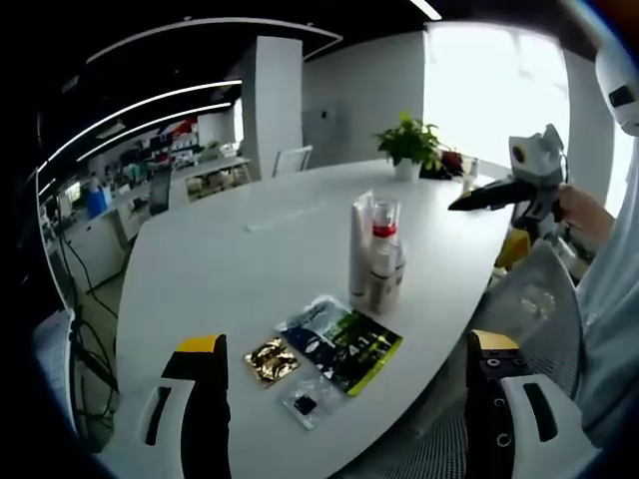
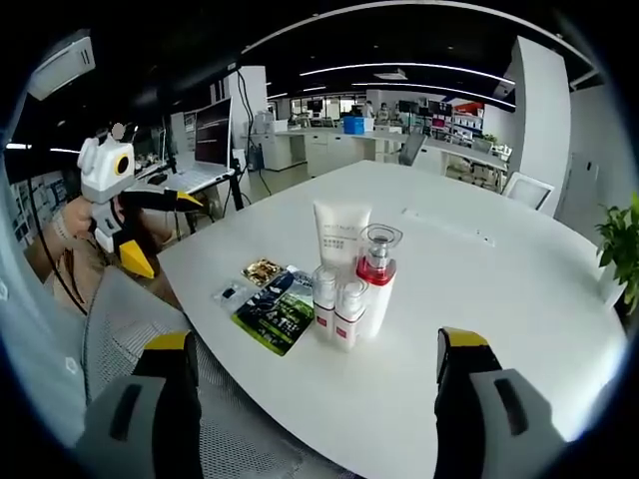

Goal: Arrange the skincare products in the storage area until every visible bottle or jar stands upright without overlapping.

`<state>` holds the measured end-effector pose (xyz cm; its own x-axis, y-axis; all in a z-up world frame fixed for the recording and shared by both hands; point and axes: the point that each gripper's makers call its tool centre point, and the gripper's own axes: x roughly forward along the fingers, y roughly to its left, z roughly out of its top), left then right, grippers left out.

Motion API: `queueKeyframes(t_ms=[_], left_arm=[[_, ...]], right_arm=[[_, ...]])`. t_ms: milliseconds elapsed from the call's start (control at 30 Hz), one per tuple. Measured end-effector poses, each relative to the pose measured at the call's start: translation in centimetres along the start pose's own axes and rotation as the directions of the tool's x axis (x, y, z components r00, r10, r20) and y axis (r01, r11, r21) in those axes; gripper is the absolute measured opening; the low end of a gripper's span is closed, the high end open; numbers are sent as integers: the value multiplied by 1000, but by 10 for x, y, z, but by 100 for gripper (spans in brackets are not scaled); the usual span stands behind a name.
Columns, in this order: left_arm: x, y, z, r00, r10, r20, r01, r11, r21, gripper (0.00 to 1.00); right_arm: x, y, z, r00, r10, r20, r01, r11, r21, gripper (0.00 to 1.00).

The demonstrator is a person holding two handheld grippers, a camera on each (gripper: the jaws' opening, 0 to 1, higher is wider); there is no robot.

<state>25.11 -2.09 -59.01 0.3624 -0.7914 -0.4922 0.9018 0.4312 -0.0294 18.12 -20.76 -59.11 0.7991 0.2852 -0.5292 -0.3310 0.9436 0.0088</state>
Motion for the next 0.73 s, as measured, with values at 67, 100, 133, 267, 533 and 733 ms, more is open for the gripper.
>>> queueKeyframes(t_ms=[67, 100, 133, 267, 533, 733], left_arm=[[0, 1, 0, 1000, 2, -2, -2, 1000, 2, 97], [0, 1, 1, 1000, 4, -2, -3, 1000, 2, 97], [0, 1, 1, 1000, 4, -1, -4, 1000, 2, 97], [0, 0, 1, 1000, 4, -1, -4, 1000, -2, 97], [1, -1, 3, 1000, 9, 0, -9, 1000, -1, 97], [2, -2, 4, 1000, 3, 2, -3, 1000, -8, 97]], right_arm=[[0, 0, 0, 1000, 0, 2, 0, 1000, 2, 100], [0, 0, -1, 1000, 2, 0, -2, 1000, 3, 100], [1, 0, -2, 1000, 3, -3, -3, 1000, 3, 100], [1, 0, -2, 1000, 8, -6, -8, 1000, 1, 100], [2, -2, 0, 1000, 12, -4, -12, 1000, -2, 100], [3, -2, 1, 1000, 20, -13, -20, 1000, -14, 100]])
